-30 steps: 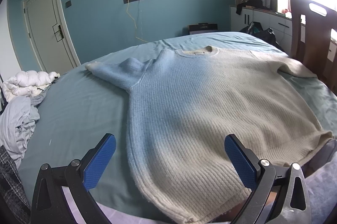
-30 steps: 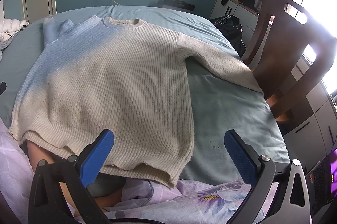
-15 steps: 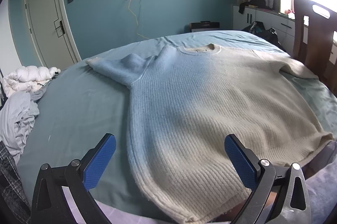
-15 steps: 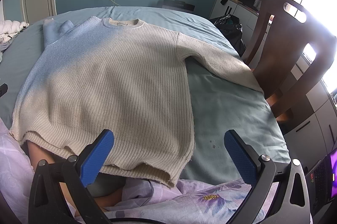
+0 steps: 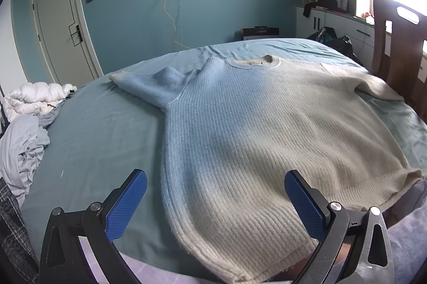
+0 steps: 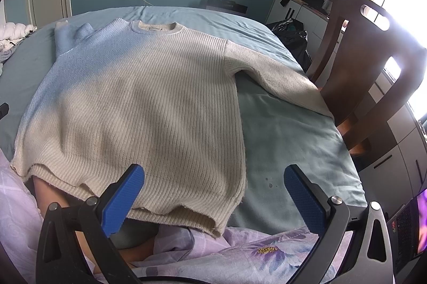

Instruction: Fold small clothes

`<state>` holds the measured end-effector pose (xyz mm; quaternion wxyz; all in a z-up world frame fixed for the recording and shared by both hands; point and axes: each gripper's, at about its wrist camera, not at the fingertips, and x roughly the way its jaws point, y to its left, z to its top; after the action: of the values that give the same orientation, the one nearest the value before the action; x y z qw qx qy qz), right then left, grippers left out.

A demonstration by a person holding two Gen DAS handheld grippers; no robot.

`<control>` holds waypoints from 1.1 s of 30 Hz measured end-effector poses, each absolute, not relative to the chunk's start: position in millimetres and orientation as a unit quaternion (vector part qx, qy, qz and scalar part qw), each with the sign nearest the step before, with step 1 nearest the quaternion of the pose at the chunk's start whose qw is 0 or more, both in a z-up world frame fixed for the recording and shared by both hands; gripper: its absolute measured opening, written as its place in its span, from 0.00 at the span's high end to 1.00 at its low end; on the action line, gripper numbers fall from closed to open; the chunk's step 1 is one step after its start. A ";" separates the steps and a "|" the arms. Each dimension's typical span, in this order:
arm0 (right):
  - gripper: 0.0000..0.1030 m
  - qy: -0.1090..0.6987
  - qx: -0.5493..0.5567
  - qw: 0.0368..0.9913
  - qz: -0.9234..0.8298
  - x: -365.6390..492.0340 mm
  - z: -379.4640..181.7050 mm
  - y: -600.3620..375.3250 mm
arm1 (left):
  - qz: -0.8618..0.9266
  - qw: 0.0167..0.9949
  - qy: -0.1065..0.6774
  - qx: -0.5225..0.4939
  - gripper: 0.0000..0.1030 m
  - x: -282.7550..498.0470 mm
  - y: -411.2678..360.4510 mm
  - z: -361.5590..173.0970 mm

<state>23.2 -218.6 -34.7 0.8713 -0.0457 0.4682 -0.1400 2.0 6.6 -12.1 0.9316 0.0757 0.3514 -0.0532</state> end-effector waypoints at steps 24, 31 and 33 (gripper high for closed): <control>0.01 0.466 -0.031 0.873 -0.140 22.0 -29.4 -221.8 | -0.050 0.931 0.353 0.077 0.00 -0.2 5.1 -12.5; 0.01 0.471 0.015 0.874 -0.118 26.9 -19.1 -238.1 | -0.038 0.938 0.336 0.078 0.00 -3.9 6.6 -5.7; 0.01 0.476 0.042 0.872 -0.104 32.2 -15.8 -249.0 | -0.035 0.938 0.336 0.081 0.00 -2.9 5.9 -6.1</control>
<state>32.2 -249.0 -15.8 0.8724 0.0420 0.4758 -0.1043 -2.9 5.9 -6.1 0.9380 0.0805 0.3355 -0.0345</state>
